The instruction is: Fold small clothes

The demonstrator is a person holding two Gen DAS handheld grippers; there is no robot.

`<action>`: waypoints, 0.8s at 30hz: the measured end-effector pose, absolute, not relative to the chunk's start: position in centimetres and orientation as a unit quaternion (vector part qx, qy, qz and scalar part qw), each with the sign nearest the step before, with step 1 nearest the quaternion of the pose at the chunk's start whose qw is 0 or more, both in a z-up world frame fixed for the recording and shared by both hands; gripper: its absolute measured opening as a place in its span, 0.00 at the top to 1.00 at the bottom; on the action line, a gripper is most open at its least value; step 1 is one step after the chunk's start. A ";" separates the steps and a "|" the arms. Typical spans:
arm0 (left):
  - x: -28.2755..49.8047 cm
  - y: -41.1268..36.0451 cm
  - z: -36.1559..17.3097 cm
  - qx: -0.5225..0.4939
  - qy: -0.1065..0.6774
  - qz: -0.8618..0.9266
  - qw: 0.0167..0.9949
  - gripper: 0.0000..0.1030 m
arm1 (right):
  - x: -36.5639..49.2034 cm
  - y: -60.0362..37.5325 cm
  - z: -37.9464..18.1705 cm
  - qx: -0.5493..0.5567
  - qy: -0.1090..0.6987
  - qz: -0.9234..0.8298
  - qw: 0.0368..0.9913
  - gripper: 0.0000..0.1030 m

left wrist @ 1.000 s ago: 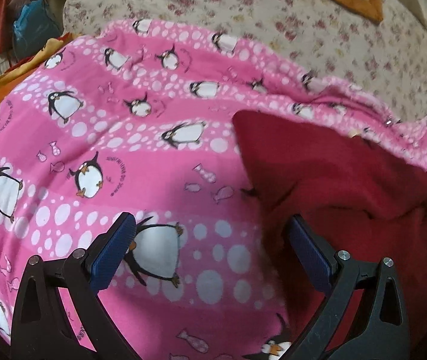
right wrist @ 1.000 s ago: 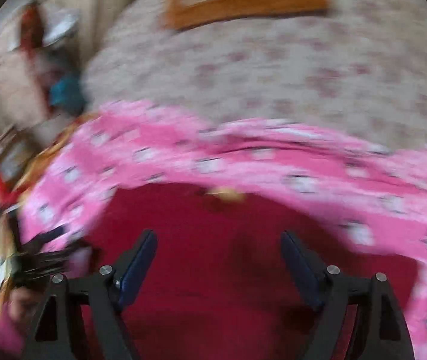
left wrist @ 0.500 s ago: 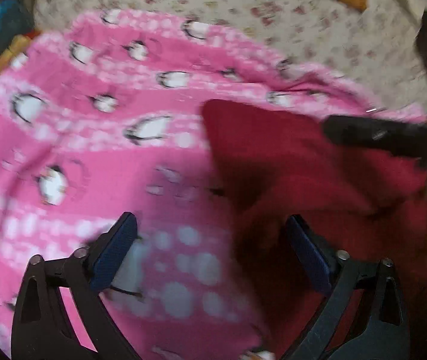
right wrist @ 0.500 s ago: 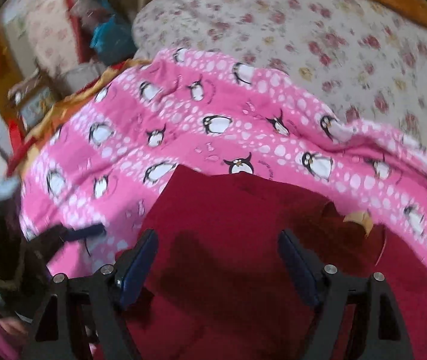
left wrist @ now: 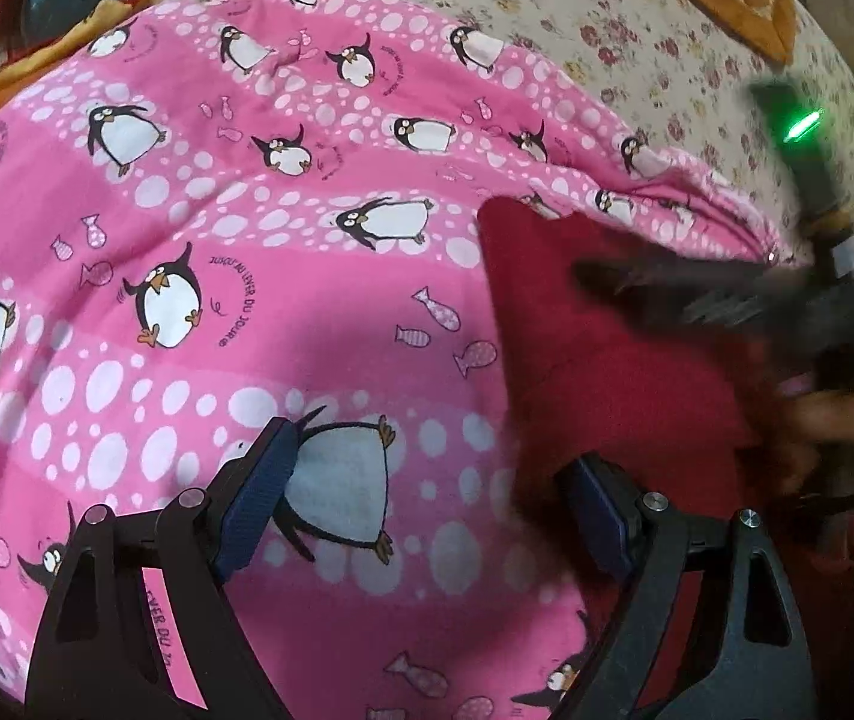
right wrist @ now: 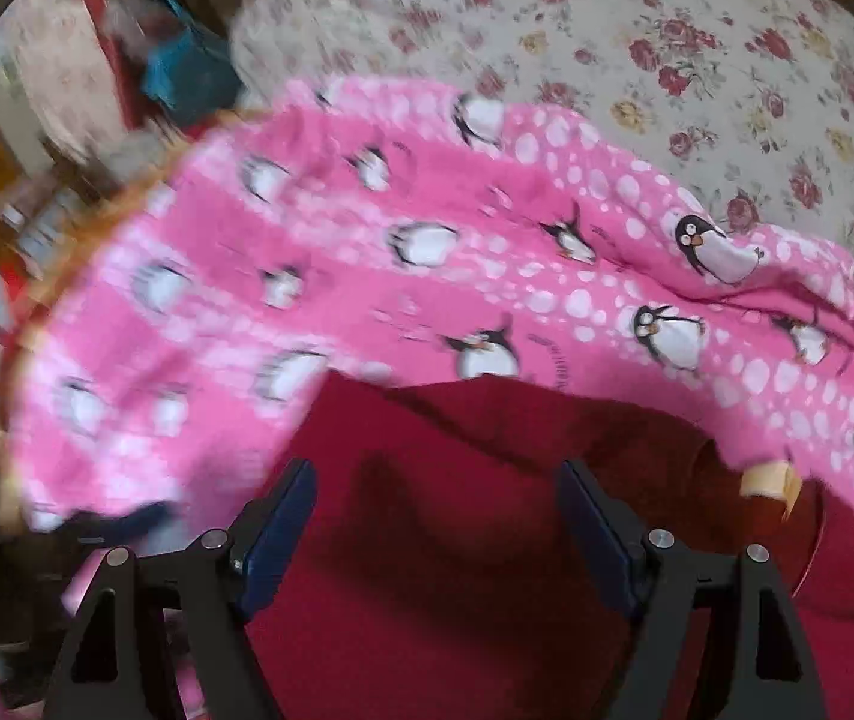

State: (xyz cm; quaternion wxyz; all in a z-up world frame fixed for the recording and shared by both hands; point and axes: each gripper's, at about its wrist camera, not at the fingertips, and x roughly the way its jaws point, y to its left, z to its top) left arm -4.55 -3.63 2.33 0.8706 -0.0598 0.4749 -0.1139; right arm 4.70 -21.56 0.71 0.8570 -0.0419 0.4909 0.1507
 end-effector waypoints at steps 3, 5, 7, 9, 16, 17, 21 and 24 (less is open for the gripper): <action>-5.2 -3.5 3.3 -0.064 0.462 -0.119 0.877 0.16 | 5.4 -21.5 -1.2 -0.043 0.498 0.146 0.854 0.22; -5.6 -3.4 4.1 -0.059 0.448 -0.121 0.884 0.16 | 5.1 -22.3 -0.3 -0.023 0.498 0.146 0.855 0.22; -6.1 -3.4 4.9 -0.059 0.434 -0.122 0.891 0.16 | 3.8 -23.7 1.2 -0.006 0.492 0.148 0.858 0.22; -6.4 -3.3 5.4 -0.061 0.423 -0.121 0.896 0.16 | 2.1 -25.2 2.7 -0.003 0.483 0.148 0.863 0.22; -6.8 -2.3 7.1 -0.080 0.390 -0.102 0.912 0.16 | -3.3 -33.5 4.0 0.002 0.488 0.075 0.870 0.22; -6.6 -2.5 7.1 -0.085 0.392 -0.103 0.910 0.16 | -3.5 -34.7 3.5 0.007 0.493 0.060 0.868 0.22; -5.5 -4.6 6.7 -0.086 0.405 -0.115 0.903 0.16 | -3.0 -37.5 -0.1 0.055 0.529 0.048 0.846 0.18; -4.4 -7.3 5.1 -0.057 0.443 -0.123 0.886 0.16 | -3.8 -37.5 0.9 0.053 0.512 0.053 0.856 0.19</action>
